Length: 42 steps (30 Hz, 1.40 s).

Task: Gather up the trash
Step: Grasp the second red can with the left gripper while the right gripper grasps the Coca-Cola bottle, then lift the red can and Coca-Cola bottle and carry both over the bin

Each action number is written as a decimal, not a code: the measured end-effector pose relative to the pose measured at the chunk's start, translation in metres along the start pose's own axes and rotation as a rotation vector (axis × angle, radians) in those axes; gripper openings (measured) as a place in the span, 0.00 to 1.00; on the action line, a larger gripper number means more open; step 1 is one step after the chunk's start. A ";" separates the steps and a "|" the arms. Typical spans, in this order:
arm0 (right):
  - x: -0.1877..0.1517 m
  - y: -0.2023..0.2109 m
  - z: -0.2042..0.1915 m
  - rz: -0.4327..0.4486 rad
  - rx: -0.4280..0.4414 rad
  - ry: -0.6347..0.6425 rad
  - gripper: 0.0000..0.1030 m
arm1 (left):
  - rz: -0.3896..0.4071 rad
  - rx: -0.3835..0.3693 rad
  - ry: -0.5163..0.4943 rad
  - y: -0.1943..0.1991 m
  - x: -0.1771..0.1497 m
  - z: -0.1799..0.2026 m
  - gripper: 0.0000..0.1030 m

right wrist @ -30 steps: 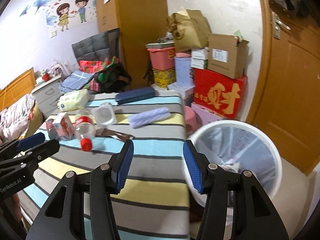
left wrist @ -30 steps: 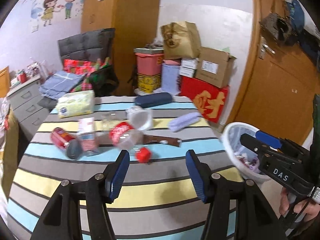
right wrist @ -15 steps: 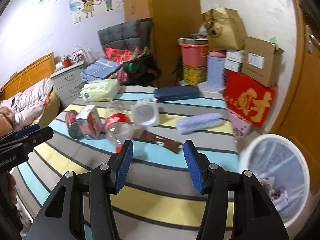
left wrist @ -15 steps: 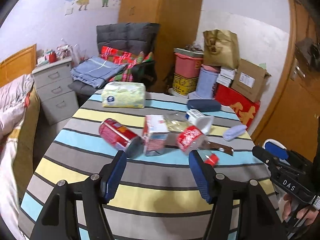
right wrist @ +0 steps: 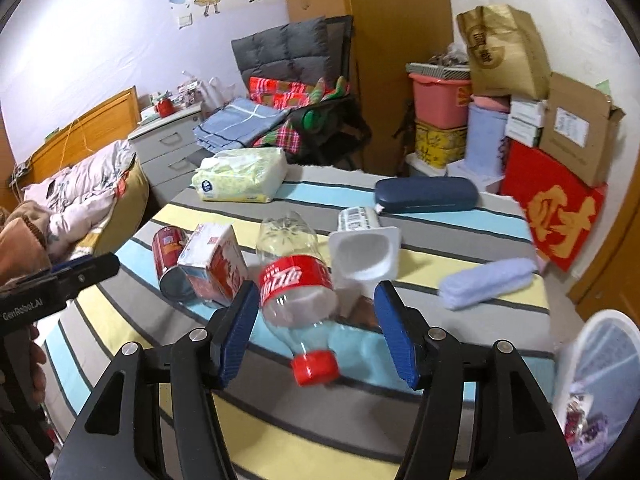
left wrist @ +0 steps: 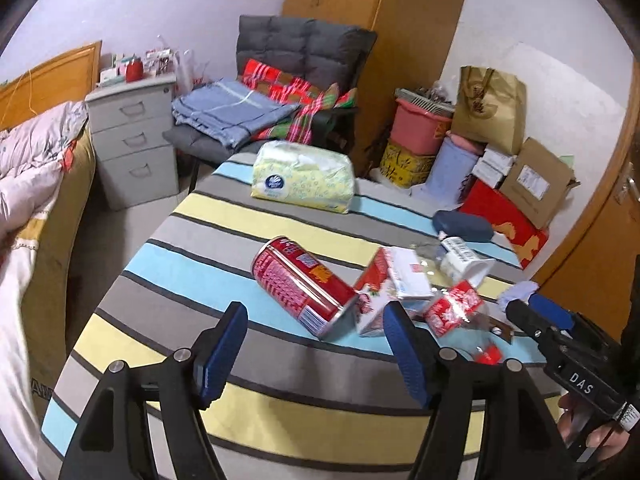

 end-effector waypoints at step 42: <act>0.002 -0.055 -0.017 -0.156 -0.041 0.101 0.60 | -0.190 -0.023 0.017 -0.109 0.009 -0.006 0.54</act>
Point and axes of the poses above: each gripper's, at about its wrist camera, not at the fingertips, and y roughly against the way its jaws point, z to its right, x to its top, the point moved 4 cm from there along -y, roughly the way its jaws point, and after that the axes turned 15 degrees about -y, right-handed, at the moved point
